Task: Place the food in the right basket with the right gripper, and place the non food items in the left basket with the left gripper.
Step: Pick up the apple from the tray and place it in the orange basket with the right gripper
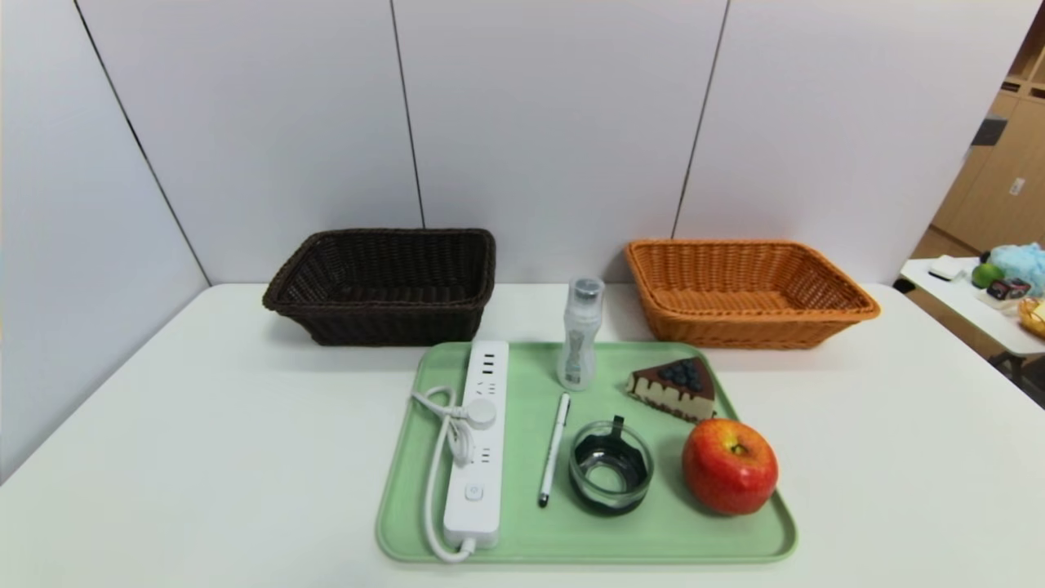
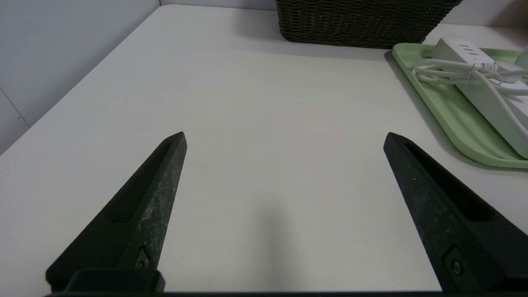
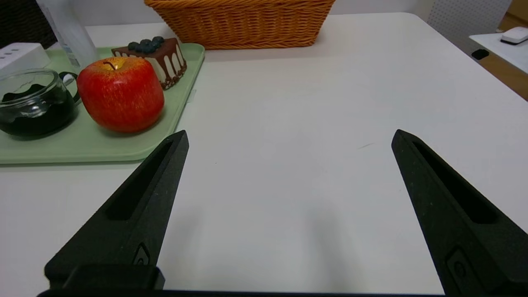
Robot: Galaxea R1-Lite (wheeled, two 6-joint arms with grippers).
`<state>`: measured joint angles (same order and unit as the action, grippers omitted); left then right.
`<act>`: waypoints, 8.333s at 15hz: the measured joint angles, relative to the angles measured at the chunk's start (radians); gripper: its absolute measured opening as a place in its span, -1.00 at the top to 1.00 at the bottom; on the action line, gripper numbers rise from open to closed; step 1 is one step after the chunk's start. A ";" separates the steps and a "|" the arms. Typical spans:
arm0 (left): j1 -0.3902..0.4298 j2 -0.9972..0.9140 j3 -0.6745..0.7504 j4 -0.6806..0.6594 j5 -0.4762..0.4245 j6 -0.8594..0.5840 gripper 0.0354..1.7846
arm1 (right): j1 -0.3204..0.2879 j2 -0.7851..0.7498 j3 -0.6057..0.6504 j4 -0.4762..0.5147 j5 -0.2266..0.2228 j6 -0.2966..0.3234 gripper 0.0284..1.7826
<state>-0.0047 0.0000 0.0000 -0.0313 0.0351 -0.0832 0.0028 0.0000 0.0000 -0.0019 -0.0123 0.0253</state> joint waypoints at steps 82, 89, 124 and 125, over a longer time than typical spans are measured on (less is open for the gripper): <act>-0.021 1.537 -0.914 -0.542 0.057 -0.020 -0.89 | 0.524 1.600 -0.914 0.284 -0.029 0.043 -0.35; -0.037 1.534 -0.890 -0.546 0.057 -0.034 -0.89 | 0.472 1.524 -1.044 -0.158 -0.017 0.003 -0.35; -0.035 1.571 -0.869 -0.551 0.060 -0.036 -0.89 | -0.023 2.098 -1.335 -0.367 -0.079 -0.075 -0.65; -0.035 1.571 -0.869 -0.551 0.059 -0.036 -0.89 | -0.023 2.096 -1.335 -0.367 -0.079 -0.076 -0.68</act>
<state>-0.0398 1.5706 -0.8694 -0.5826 0.0943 -0.1187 -0.0200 2.0960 -1.3349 -0.3685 -0.0917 -0.0504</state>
